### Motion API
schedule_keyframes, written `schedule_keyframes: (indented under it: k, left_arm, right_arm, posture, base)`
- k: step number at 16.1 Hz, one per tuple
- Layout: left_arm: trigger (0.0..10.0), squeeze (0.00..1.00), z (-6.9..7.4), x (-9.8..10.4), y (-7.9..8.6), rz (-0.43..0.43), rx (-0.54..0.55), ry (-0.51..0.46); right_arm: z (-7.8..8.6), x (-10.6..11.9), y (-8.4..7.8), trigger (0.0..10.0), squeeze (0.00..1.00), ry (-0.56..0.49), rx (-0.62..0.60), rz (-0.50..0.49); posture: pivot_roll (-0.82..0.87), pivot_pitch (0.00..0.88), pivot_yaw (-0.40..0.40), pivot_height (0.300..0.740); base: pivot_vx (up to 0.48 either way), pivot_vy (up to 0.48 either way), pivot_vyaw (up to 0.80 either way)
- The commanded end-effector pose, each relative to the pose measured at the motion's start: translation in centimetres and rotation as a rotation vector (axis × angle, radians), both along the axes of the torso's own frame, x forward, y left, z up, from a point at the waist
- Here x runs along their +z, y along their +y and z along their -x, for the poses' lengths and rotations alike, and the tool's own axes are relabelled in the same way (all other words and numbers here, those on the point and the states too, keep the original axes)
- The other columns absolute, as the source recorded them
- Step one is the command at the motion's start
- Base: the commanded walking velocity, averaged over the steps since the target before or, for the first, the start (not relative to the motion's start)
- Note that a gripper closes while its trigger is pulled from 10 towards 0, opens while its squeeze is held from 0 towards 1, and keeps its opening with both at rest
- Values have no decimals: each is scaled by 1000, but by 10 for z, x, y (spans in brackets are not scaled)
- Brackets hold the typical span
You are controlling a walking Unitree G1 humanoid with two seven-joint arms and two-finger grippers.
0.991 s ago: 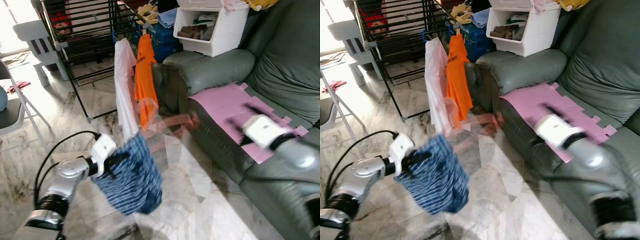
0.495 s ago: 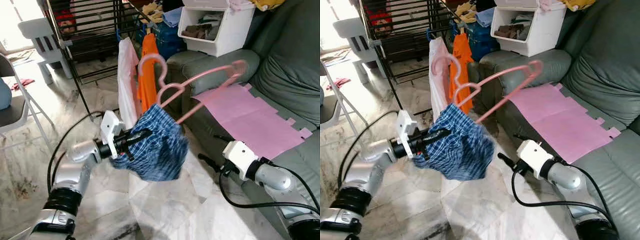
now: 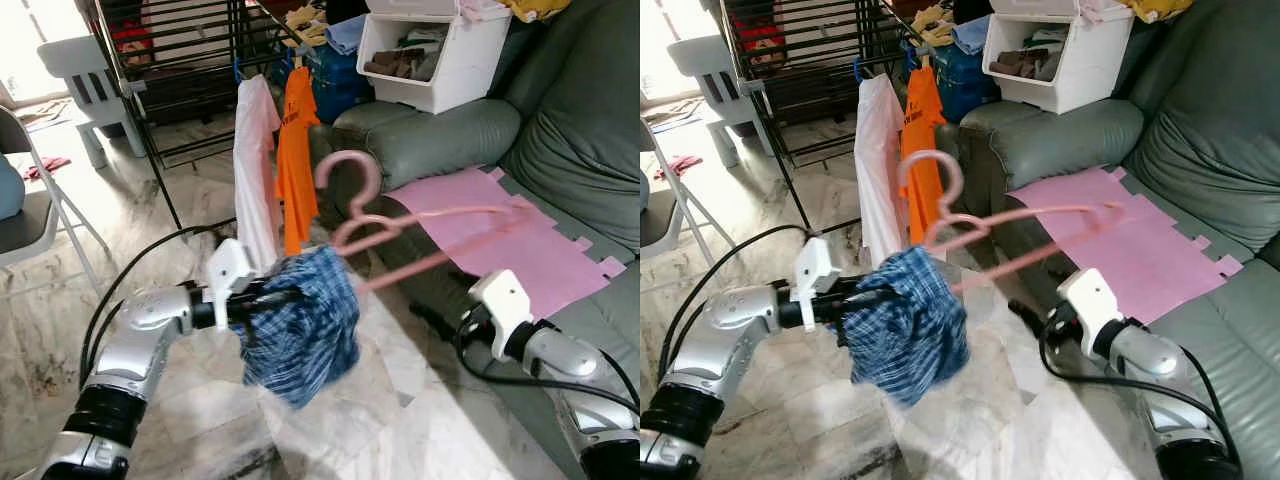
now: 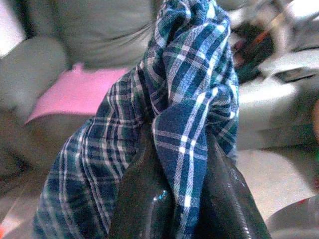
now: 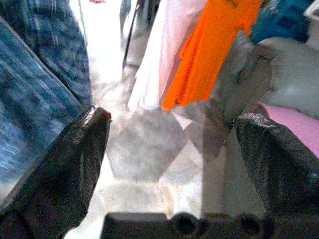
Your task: Hang hanger
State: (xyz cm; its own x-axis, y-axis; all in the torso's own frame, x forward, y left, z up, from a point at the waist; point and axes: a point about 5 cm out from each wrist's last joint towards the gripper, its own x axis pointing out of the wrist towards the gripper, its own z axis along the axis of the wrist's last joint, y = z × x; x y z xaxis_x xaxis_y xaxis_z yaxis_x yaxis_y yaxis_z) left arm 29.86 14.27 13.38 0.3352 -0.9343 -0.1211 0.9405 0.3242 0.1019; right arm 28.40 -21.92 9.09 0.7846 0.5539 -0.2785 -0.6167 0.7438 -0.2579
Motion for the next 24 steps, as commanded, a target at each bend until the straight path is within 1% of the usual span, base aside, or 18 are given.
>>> schedule_keyframes:
  k: [1, 2, 3, 5, 6, 7, 8, 11, 12, 15, 16, 17, 19, 22, 23, 24]
  left_arm:
    - [0, 0, 4, 10, -6, 24, -47, -24]
    - [0, 0, 5, 12, -9, 32, -63, -26]
    - [0, 0, 8, 20, -16, 65, -92, -26]
    - [0, 0, 12, 28, -25, 104, -131, -25]
    - [0, 0, 14, 32, -33, 125, -148, -31]
    - [0, 0, 17, 33, -38, 138, -170, -26]
    - [0, 0, 23, 36, -47, 171, -210, -8]
    - [0, 0, 30, 34, -54, 166, -251, 17]
    - [0, 0, 27, 25, -52, 133, -217, 22]
    - [0, 0, 18, 4, -40, 57, -118, 17]
    - [0, 0, 20, 0, -39, 41, -124, 29]
    - [0, 0, 19, -4, -37, 27, -103, 30]
    - [0, 0, 15, -5, -37, 21, -63, 4]
    - [0, 0, 15, 3, -47, 105, -69, 4]
    - [0, 0, 16, 8, -54, 152, -77, 17]
    - [0, 0, 19, 14, -62, 219, -83, 36]
  right_arm:
    - [2, -4, 1, 10000, 0, 14, 30, 35]
    - [1, -4, 2, 10000, 0, 12, 33, 38]
    - [-1, -2, 6, 10000, 0, 3, 48, 41]
    - [-4, -1, 12, 10000, 0, -12, 70, 47]
    - [-5, -1, 19, 10000, 0, -24, 93, 45]
    - [-6, -1, 22, 10000, 0, -36, 102, 47]
    - [-6, 0, 27, 10000, 0, -56, 120, 47]
    - [-9, 7, 32, 10000, 0, -120, 147, 67]
    - [-12, 15, 32, 10000, 0, -160, 155, 70]
    - [-15, 31, 29, 10000, 0, -248, 178, 113]
    - [-16, 35, 28, 10000, 0, -278, 182, 135]
    - [-16, 37, 29, 10000, 0, -288, 200, 137]
    - [-15, 37, 30, 10000, 0, -295, 222, 149]
    - [-15, 36, 40, 10000, 0, -321, 235, 134]
    - [-14, 34, 44, 10000, 0, -322, 249, 126]
    - [-13, 32, 49, 10000, 0, -317, 264, 119]
  posture:
    - [-132, 0, 42, 740]
    - [-132, 0, 42, 740]
    - [-131, 0, 42, 740]
    - [-129, 0, 43, 740]
    - [-128, 0, 44, 740]
    - [-128, 0, 45, 740]
    - [-127, 0, 44, 740]
    - [-129, 0, 43, 740]
    - [-129, 0, 43, 740]
    - [-132, 0, 44, 740]
    - [-136, 0, 44, 740]
    - [-137, 0, 43, 740]
    - [-134, 0, 41, 740]
    - [-134, 0, 40, 740]
    - [-134, 0, 40, 740]
    - [-133, 0, 42, 740]
  base:
    - [0, 0, 0]
    - [0, 0, 0]
    - [0, 0, 0]
    - [0, 0, 0]
    - [0, 0, 0]
    - [0, 0, 0]
    - [0, 0, 0]
    - [0, 0, 0]
    - [0, 0, 0]
    - [0, 0, 0]
    - [0, 0, 0]
    - [0, 0, 0]
    - [0, 0, 0]
    - [0, 0, 0]
    - [0, 0, 0]
    - [0, 0, 0]
